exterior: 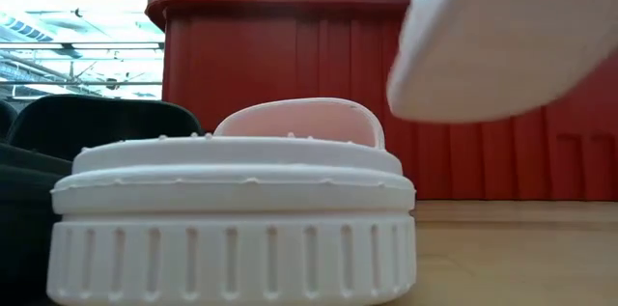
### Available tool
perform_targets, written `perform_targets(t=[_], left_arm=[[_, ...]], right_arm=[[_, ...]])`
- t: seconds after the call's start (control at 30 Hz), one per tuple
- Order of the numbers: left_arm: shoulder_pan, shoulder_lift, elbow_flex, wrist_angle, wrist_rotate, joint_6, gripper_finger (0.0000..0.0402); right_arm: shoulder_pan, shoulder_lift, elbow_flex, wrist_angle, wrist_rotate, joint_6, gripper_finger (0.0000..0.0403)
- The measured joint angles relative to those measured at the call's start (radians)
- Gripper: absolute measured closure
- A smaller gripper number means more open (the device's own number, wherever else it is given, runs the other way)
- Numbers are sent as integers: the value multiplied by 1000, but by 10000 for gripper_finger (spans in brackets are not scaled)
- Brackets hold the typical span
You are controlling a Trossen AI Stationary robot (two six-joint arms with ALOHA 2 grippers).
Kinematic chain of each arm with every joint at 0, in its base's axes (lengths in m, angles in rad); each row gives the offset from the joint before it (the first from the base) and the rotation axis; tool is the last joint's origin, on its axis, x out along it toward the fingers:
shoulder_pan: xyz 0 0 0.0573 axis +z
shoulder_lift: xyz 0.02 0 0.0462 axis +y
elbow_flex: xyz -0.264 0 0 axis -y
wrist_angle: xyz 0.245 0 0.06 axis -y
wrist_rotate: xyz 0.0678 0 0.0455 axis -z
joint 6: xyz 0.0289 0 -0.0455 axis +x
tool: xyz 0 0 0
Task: Pick and place slides into bin
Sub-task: Put the pink slipper into the red bin
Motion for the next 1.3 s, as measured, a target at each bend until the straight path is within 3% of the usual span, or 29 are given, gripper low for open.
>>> perform_targets(t=[0.2, 0.6, 0.87, 1.13, 1.3], left_arm=[[0, 0, 0, 0, 0, -20, 197], [0, -12, 0, 1, 49, -22, 197], [0, -27, 0, 6, 47, 0, 197], [1, -28, 0, 69, -79, 69, 197], [1, -33, 0, 136, -157, 123, 197]], right_arm=[[-26, -62, 0, 123, -54, 30, 402], [-112, -71, 0, 640, -153, -16, 403], [-187, -70, 0, 944, -180, -214, 403], [-286, -72, 0, 1332, -177, -459, 403], [-351, -125, 0, 1398, -151, -579, 403]])
